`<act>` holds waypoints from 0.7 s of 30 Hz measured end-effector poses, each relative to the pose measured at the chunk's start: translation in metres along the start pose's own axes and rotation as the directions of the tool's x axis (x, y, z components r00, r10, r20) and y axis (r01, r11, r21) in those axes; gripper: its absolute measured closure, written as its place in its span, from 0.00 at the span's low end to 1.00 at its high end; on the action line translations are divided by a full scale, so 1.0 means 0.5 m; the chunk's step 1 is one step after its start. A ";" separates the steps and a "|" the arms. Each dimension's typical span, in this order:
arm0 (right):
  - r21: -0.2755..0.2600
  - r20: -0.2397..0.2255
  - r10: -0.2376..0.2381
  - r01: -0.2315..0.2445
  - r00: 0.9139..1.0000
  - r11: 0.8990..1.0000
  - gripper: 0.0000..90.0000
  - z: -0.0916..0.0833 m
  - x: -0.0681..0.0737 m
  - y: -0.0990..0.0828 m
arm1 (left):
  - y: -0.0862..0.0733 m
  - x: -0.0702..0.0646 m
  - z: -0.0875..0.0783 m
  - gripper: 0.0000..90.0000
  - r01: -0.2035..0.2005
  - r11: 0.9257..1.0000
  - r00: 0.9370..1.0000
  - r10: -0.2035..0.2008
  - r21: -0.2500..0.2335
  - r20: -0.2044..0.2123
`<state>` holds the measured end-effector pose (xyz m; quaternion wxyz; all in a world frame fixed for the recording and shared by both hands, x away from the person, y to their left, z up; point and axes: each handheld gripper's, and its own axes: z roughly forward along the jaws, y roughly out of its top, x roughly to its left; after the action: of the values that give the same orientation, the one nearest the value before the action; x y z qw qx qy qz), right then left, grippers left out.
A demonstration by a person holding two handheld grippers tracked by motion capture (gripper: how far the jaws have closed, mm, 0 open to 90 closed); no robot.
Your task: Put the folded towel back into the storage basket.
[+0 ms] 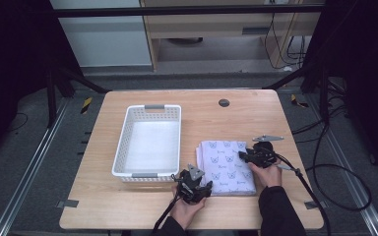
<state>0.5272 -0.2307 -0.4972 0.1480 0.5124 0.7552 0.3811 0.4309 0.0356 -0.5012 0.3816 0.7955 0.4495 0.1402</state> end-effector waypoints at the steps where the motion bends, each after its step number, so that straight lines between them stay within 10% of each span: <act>1: 0.000 0.000 0.000 0.000 1.000 1.000 0.73 0.000 0.000 0.000 | 0.001 0.000 0.000 0.53 0.000 1.000 1.000 0.000 0.003 0.008; 10: -0.014 0.005 -0.004 0.004 1.000 1.000 0.86 -0.003 0.004 0.000 | 0.003 0.003 -0.002 0.77 0.025 1.000 0.998 -0.025 0.000 0.065; 21: -0.044 0.001 -0.026 0.026 1.000 0.999 0.88 -0.027 0.007 0.009 | 0.014 0.010 -0.021 0.81 0.016 0.999 0.996 -0.013 -0.038 0.086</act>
<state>0.5204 -0.2326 -0.4844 0.1643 0.4990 0.7533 0.3957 0.4320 0.0429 -0.4897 0.4171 0.7898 0.4356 0.1116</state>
